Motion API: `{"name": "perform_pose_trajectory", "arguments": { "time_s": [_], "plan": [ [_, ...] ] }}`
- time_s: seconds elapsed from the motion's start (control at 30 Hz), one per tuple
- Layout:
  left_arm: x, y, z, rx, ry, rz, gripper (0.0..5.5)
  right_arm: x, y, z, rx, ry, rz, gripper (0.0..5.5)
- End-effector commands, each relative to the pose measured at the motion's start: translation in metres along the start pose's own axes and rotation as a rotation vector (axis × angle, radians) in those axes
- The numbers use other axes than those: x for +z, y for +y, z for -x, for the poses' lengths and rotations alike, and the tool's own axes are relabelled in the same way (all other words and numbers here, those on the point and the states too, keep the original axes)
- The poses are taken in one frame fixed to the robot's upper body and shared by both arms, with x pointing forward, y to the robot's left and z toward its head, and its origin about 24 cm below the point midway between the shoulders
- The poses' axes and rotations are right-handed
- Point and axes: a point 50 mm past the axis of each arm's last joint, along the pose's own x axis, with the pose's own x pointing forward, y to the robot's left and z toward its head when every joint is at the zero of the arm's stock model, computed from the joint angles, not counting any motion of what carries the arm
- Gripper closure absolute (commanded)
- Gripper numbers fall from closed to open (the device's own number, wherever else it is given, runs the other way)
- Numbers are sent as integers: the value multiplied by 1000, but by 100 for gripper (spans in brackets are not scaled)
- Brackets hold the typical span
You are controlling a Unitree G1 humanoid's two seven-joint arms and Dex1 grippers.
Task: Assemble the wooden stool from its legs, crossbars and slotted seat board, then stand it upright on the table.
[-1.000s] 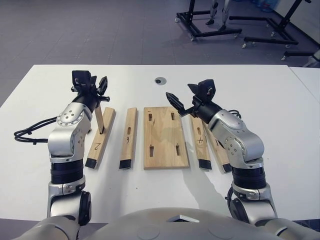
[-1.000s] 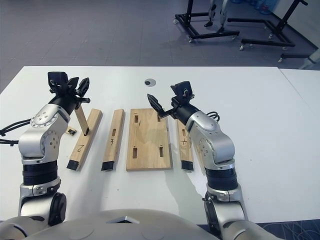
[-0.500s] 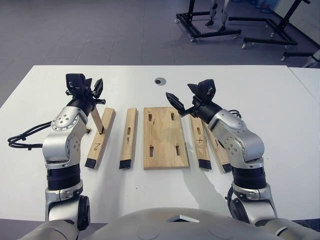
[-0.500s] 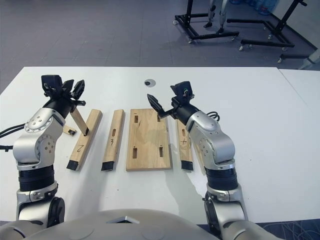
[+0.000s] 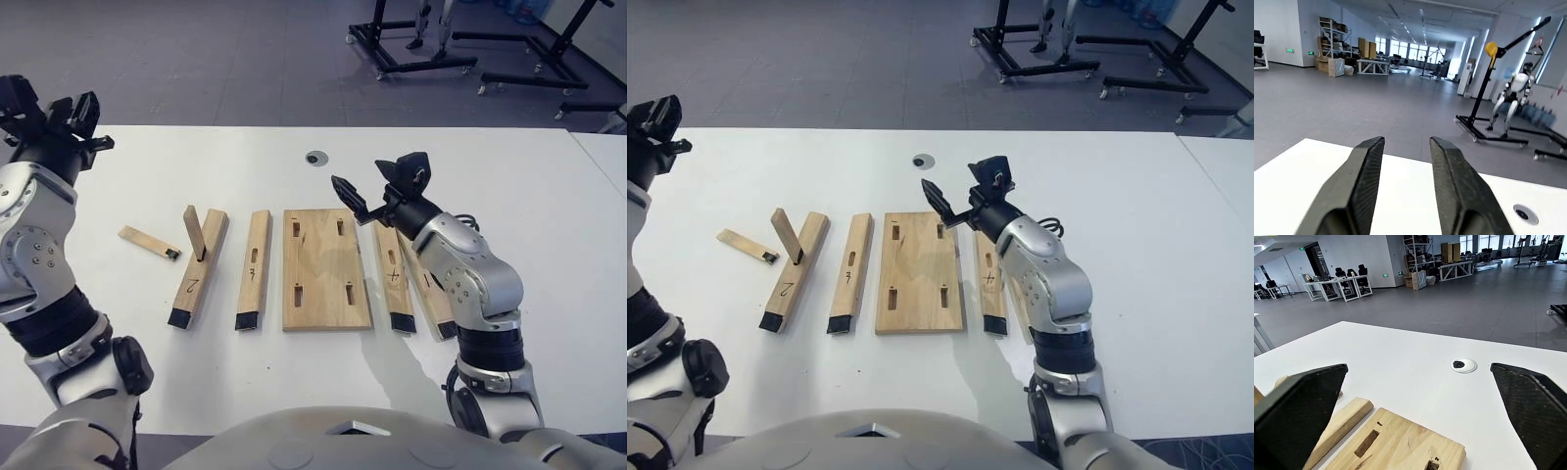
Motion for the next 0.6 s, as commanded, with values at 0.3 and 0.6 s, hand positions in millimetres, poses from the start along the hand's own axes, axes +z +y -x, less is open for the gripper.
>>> {"name": "perform_pose_trajectory", "arguments": {
  "time_s": [0.3,0.6],
  "plan": [
    [-11,13,4,-243,266,-113,261,-4,-15,29,-148,-12,-7,10],
    [5,47,-11,-275,401,393,139,-6,-19,36,-201,-19,-12,10]
  ]
}}
